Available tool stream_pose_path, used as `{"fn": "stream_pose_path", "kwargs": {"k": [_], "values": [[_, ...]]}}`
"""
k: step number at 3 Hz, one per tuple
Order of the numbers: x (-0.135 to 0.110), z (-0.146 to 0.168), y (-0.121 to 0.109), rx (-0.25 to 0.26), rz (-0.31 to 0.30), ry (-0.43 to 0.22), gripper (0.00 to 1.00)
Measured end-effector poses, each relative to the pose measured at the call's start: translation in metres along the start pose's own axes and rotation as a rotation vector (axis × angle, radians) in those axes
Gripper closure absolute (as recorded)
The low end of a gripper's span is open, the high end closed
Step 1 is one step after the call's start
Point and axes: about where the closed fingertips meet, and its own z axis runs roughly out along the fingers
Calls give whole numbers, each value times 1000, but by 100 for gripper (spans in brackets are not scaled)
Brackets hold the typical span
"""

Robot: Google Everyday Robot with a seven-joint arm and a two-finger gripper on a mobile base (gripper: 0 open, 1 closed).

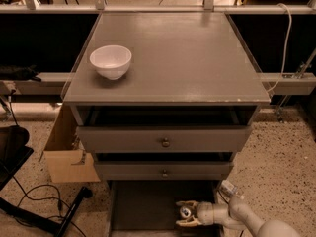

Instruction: Pick redbull can from bottom drawer and place on counter

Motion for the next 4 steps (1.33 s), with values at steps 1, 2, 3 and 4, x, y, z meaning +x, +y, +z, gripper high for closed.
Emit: {"fn": "stream_pose_path", "kwargs": {"k": [1,2,3,4], "values": [[0,0,0,0,0,0,66],[-13,-3,9,-9,26,-5,89],[-55,-28,23,-9,56,-14,100],[-114,-69,42,-19,76,-45,100]]}}
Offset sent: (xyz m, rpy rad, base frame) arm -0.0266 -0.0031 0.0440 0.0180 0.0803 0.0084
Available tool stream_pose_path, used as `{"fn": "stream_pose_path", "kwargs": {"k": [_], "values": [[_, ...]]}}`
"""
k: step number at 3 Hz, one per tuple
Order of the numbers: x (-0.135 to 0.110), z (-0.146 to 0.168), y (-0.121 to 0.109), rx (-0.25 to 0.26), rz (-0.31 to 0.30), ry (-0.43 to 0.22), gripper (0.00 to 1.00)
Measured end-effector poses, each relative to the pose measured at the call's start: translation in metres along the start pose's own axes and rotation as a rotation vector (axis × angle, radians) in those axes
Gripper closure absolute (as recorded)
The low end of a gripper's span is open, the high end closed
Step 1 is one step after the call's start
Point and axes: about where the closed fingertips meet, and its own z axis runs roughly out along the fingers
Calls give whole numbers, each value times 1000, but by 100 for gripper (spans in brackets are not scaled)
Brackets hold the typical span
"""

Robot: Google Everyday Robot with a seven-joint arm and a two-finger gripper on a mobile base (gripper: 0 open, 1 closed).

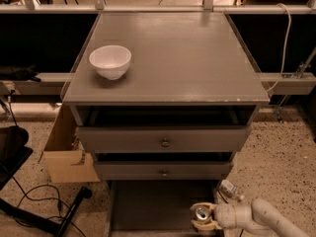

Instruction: Pick redbull can from bottom drawer and place on counter

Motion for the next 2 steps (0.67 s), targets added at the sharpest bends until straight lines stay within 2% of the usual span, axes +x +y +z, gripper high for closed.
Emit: {"fn": "stream_pose_path", "kwargs": {"k": [1,2], "values": [[-65,-43,3,-23,23,-23,100],[-120,-80,-12,-34,37,-30,100]]}}
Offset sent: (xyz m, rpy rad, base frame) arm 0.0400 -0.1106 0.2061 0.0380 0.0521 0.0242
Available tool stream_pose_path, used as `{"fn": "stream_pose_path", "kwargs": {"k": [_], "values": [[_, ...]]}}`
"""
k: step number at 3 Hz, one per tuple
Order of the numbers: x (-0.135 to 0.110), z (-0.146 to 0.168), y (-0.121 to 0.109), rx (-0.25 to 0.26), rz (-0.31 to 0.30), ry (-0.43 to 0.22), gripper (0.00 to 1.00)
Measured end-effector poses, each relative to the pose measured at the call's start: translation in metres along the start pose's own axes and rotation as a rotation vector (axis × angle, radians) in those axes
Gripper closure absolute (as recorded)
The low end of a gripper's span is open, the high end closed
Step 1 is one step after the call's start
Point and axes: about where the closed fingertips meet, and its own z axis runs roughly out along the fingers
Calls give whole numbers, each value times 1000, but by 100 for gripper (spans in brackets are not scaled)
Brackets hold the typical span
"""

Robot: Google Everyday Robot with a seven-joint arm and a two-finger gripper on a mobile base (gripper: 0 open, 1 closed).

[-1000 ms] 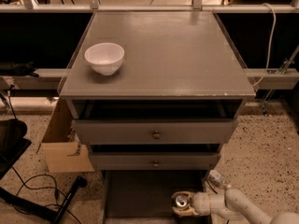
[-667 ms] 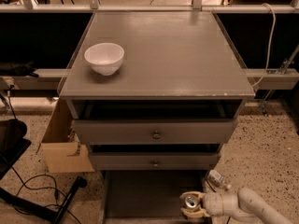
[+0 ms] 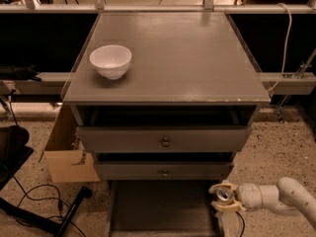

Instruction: Pick redbull can from bottom drawer and place on counter

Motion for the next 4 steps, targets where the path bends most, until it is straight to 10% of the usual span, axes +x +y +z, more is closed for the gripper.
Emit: {"fn": "stream_pose_path", "kwargs": {"k": [2,4], "values": [[-24,2,-3,-1,2,17,100],[-168,-15,-6,15,-17,83,100]]}}
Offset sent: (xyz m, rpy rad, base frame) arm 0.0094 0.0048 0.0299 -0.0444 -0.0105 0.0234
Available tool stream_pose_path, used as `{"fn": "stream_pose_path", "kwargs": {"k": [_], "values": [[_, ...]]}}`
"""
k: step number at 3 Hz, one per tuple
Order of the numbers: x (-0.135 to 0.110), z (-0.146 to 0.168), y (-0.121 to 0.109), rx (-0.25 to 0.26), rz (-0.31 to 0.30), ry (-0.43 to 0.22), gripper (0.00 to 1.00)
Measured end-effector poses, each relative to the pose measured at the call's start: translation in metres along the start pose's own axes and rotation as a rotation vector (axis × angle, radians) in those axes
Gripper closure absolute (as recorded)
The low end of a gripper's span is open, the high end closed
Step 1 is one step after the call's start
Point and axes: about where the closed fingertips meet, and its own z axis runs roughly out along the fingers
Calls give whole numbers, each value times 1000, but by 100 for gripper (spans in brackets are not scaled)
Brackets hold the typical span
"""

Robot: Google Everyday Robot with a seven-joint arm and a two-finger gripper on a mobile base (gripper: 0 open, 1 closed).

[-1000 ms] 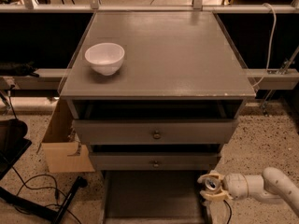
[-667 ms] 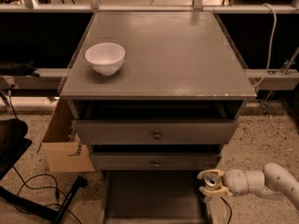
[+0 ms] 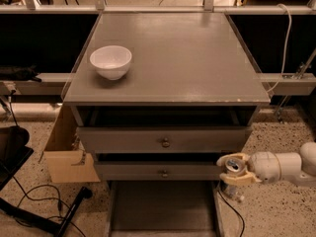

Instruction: Pick redbull can from bottom drawer and place on counter

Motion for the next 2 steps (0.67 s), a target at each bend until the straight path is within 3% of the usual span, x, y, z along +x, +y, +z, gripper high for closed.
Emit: {"fn": "stream_pose_path", "kwargs": {"k": [1,2], "values": [[-68,-19,-14,36,-1,0,100],[-141,-34,-29,102,-13,17,100]]}}
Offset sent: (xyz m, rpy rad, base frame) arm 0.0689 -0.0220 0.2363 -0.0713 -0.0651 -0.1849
